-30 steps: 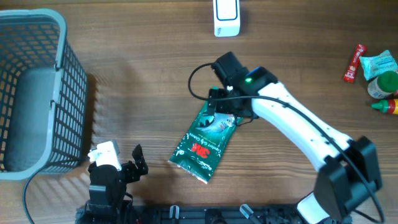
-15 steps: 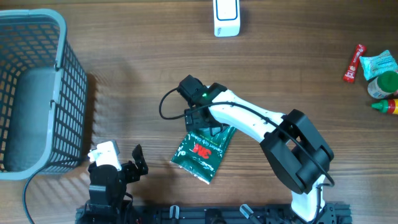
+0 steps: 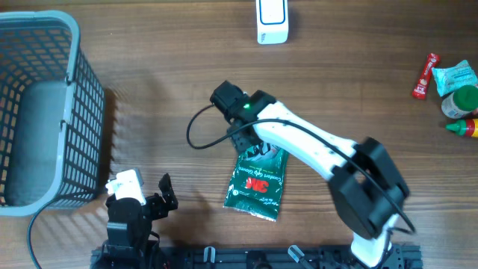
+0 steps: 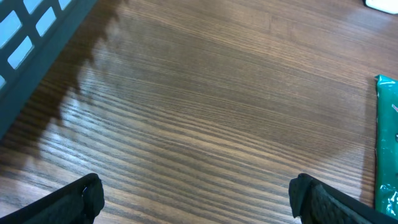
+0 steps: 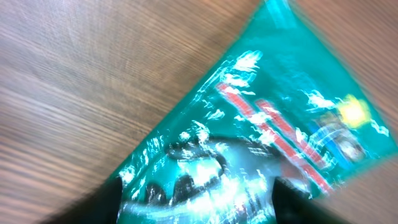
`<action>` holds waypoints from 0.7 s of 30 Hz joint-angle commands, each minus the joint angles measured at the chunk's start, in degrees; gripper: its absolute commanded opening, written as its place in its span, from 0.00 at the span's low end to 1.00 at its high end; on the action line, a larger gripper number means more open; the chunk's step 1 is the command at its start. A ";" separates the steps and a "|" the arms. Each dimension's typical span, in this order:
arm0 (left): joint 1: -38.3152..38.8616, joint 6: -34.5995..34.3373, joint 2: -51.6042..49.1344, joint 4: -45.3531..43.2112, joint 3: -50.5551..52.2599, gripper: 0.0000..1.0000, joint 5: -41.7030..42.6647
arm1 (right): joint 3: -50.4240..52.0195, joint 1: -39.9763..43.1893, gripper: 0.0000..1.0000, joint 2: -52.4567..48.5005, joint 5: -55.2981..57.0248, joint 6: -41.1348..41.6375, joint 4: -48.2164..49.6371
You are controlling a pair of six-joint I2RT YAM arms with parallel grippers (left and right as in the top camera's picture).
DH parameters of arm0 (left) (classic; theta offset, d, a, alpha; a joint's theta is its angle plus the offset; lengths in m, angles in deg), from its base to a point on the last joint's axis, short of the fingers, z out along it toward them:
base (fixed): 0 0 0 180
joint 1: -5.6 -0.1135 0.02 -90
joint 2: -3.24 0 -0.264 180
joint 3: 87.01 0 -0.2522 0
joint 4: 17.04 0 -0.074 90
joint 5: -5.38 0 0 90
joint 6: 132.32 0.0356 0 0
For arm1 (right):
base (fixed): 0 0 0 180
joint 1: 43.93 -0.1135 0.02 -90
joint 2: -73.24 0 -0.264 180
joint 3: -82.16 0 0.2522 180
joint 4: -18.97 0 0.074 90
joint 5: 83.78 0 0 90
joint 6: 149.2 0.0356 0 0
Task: Scan the item barcode
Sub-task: 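Move the right gripper to the green 3M gloves pack and grasp it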
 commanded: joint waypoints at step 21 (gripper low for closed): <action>0.31 0.74 0.42 -0.17 0.17 1.00 0.28 | 11.32 1.99 0.24 -5.03 4.98 -8.57 19.98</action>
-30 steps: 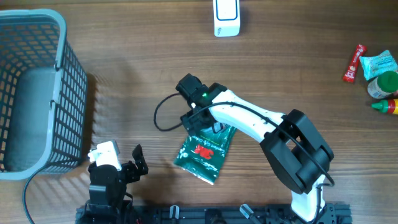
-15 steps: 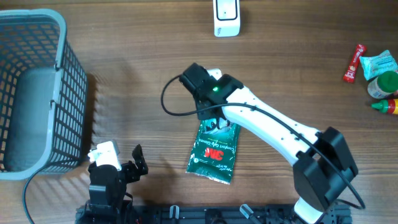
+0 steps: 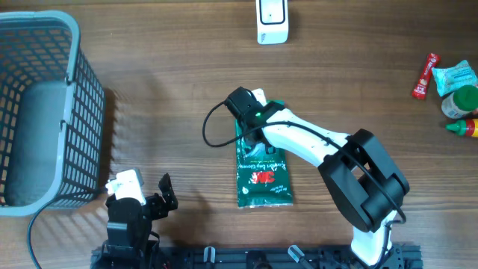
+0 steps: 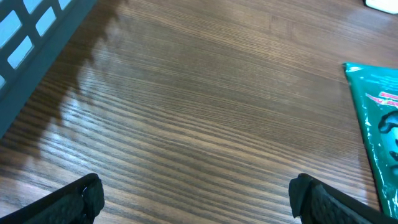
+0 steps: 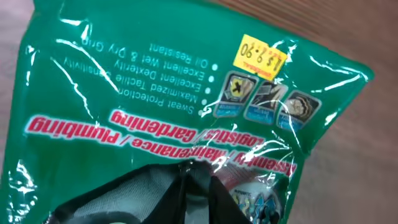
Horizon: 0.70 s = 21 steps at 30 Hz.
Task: Scan the item barcode
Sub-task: 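Move the right gripper to the green 3M gloves pack and grasp it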
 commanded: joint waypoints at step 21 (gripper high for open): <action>0.31 0.76 0.42 -0.17 0.15 1.00 0.28 | -4.57 -14.21 1.00 3.34 -5.05 5.40 -19.04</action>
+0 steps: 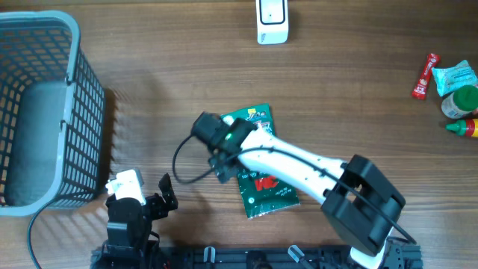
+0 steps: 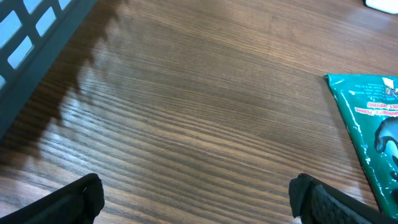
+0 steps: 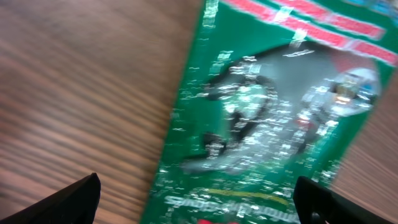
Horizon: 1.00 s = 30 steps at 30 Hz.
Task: Scan the item barcode
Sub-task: 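Move the right gripper to the green 3M gloves pack and grasp it, then lift the gloves pack and hold it at the white scanner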
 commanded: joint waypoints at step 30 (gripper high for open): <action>0.31 0.74 0.42 -0.17 0.15 1.00 0.28 | -2.16 12.63 0.04 0.76 -38.71 -10.16 -2.19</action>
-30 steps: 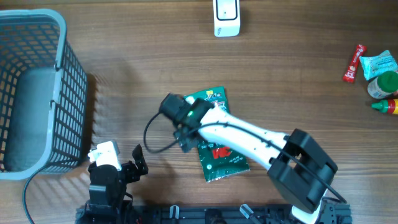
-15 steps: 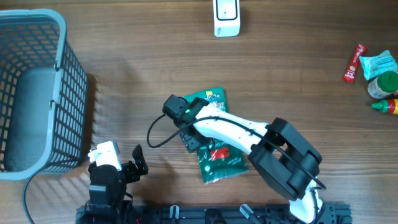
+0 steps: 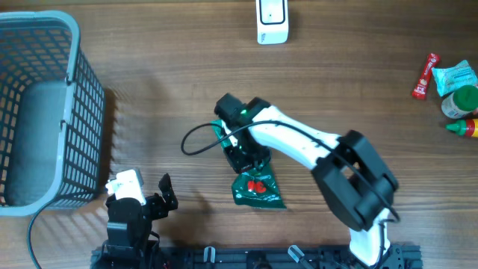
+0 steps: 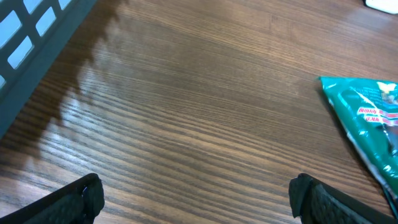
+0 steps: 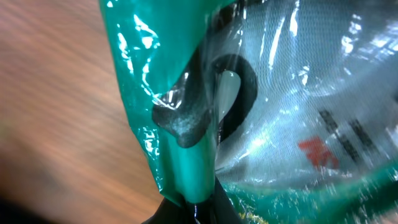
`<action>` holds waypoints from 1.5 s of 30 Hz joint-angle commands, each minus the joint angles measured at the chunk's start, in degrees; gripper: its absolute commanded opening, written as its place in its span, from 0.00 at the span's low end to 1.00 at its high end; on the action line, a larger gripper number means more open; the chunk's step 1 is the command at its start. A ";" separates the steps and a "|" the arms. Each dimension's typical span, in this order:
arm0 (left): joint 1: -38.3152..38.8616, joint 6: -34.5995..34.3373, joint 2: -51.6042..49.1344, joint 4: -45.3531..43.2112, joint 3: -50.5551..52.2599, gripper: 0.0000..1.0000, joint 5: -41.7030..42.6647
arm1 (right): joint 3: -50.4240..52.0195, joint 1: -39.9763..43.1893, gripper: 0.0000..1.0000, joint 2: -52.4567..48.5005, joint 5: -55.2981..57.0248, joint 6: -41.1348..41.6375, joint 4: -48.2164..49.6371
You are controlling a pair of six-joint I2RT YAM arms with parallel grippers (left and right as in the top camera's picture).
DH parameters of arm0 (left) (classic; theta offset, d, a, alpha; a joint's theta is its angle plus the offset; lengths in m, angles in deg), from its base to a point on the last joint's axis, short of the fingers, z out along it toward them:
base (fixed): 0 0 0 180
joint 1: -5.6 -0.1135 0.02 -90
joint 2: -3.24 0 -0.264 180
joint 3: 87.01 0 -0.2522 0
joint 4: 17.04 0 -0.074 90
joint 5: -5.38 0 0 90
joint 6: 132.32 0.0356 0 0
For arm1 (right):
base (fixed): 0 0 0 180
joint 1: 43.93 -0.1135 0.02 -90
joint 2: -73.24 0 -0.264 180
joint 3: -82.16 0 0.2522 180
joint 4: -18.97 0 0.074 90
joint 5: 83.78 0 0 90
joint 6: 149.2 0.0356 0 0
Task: Scan the item barcode
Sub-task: 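Lift the gloves pack and hold it at the white scanner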
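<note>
The green glove packet (image 3: 258, 187) hangs tilted and creased at mid-table, its red logo facing up. My right gripper (image 3: 240, 152) is shut on the packet's folded edge. The right wrist view shows that green edge (image 5: 186, 155) pinched between the jaws of the right gripper (image 5: 198, 202), with the clear window and dark glove beyond. The white scanner (image 3: 272, 21) stands at the far edge of the table. Near the front left, my left gripper (image 3: 160, 196) rests open and holds nothing. In its own view the left gripper (image 4: 196, 193) sees one corner of the packet (image 4: 364, 118).
A grey wire basket (image 3: 45, 112) fills the left side. At the far right lie a red tube (image 3: 426, 75), a pale green pouch (image 3: 454, 76) and small bottles (image 3: 461, 112). The right arm's black cable (image 3: 196, 142) loops left of the packet.
The right gripper was open over the left side of the flat packet; now it is shut on the packet's edge. The packet is creased and tipped up. The left arm has not moved.
The right gripper first sat on the top end of the slanted packet. The packet then lay straight, its price sticker toward the scanner. The gripper then stood open at the packet's left edge, and now it pinches that edge.
</note>
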 commanded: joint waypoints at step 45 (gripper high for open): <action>0.31 0.76 0.42 -0.15 0.15 1.00 0.28 | -0.50 12.55 0.04 13.68 -76.50 -77.64 12.96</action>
